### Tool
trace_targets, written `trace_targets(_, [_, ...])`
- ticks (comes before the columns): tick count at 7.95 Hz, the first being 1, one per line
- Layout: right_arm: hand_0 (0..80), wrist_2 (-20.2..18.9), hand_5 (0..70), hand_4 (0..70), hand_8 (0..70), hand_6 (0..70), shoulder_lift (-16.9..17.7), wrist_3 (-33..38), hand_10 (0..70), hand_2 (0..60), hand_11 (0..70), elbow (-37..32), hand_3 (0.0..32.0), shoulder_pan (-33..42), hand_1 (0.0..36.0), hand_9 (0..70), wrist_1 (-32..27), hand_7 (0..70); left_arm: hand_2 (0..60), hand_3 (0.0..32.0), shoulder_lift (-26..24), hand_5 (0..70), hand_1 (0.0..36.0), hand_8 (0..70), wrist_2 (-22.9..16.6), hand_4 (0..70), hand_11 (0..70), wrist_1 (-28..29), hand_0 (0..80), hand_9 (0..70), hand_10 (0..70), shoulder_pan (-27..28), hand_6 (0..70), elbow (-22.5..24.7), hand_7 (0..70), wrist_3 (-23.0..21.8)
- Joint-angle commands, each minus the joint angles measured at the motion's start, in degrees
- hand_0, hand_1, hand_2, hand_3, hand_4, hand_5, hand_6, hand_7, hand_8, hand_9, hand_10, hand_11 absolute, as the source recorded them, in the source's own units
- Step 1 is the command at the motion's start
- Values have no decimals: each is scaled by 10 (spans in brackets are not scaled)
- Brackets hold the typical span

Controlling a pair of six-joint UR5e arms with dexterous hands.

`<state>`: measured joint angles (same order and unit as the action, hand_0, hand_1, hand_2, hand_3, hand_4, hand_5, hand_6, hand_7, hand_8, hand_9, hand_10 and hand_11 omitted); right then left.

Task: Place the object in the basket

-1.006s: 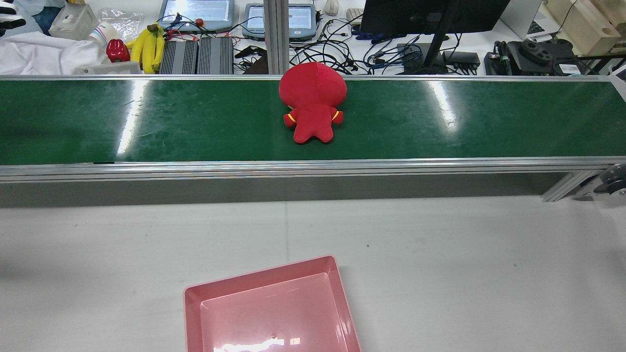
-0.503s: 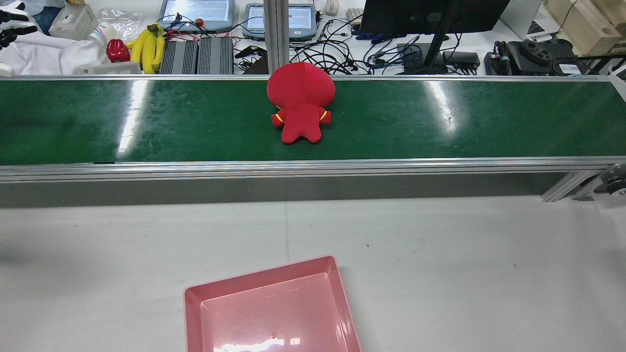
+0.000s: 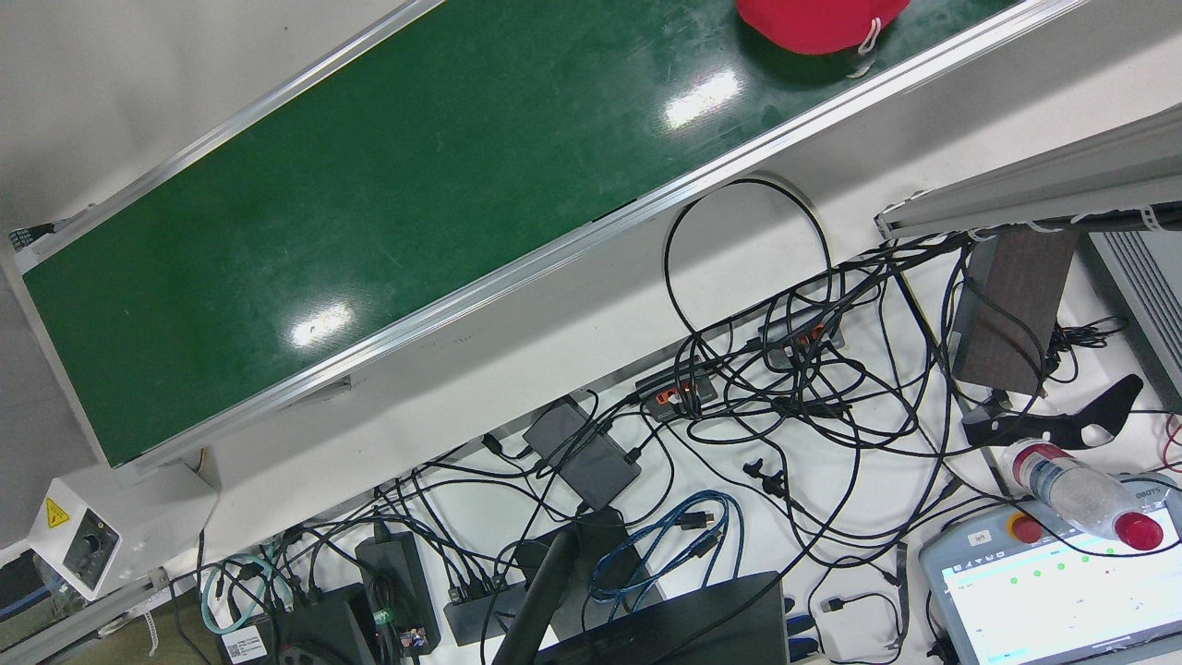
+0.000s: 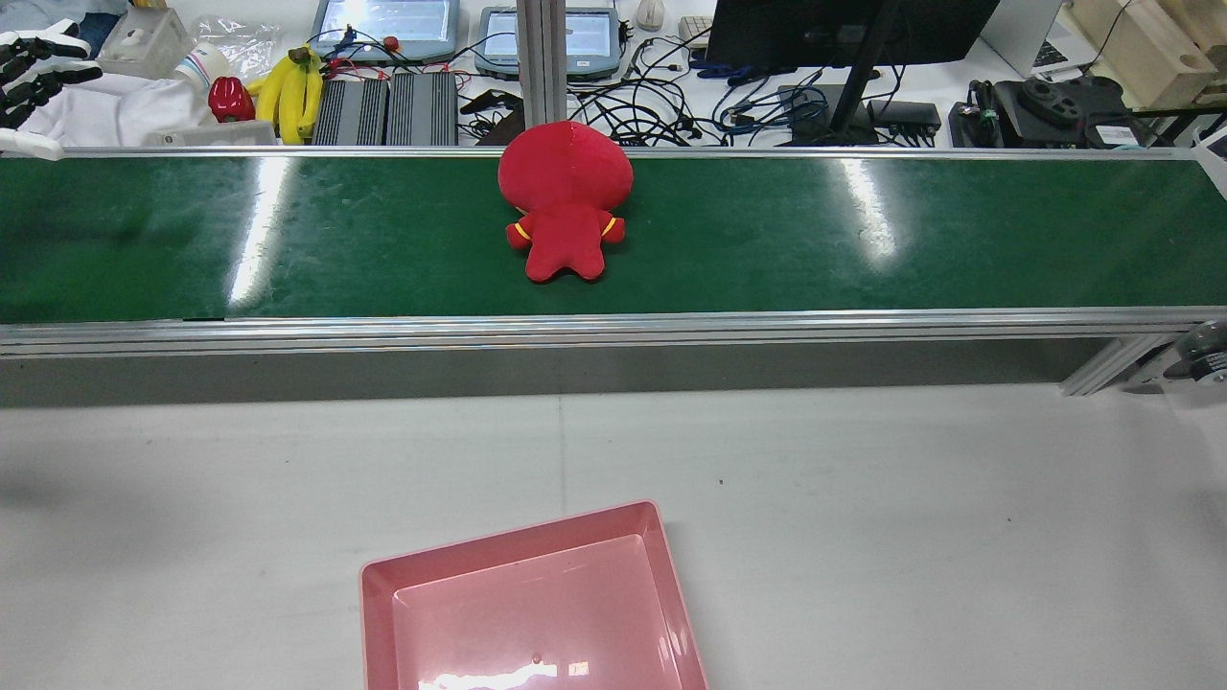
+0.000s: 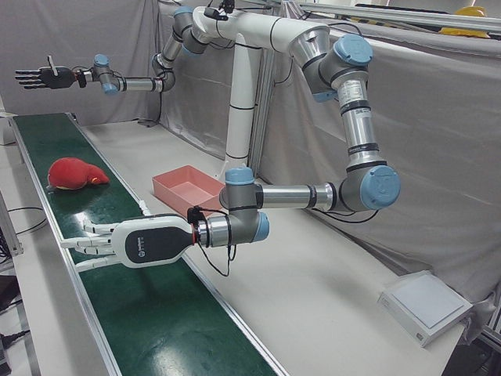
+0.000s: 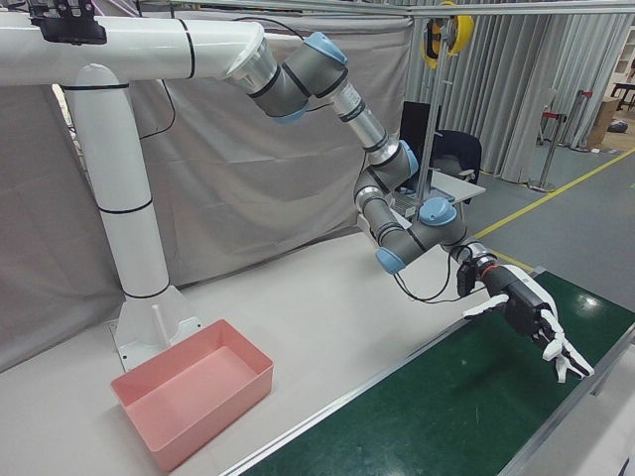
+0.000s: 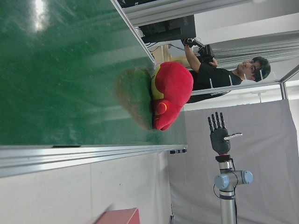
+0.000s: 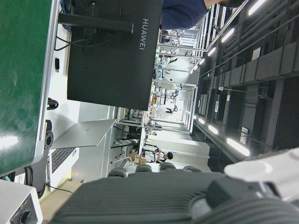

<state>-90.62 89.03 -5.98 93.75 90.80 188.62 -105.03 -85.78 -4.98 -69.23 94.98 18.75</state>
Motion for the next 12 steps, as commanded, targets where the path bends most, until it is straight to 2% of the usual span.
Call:
trace_targets(1, [0, 0, 0, 0, 0, 0, 0, 0, 0, 0, 0, 0, 0, 0, 0, 0, 0, 0, 0, 0, -1, 320, 203, 127, 3, 149, 0, 1, 595, 194, 0, 2, 58, -1, 44, 1])
trace_targets(9, [0, 0, 0, 0, 0, 0, 0, 0, 0, 0, 0, -1, 0, 0, 0, 0, 0, 0, 0, 0, 3, 319, 196, 123, 2, 148, 0, 1, 599, 188, 0, 2, 58, -1, 46, 1])
trace_targets(10, [0, 0, 0, 0, 0, 0, 0, 0, 0, 0, 0, -1, 0, 0, 0, 0, 1, 0, 0, 0, 4, 304, 166, 122, 3, 146, 0, 1, 620, 187, 0, 2, 56, -1, 43, 2])
trace_targets(12, [0, 0, 0, 0, 0, 0, 0, 0, 0, 0, 0, -1, 0, 0, 0, 0, 0, 0, 0, 0, 3, 293, 150, 122, 2, 137, 0, -1, 617, 189, 0, 2, 54, -1, 40, 1])
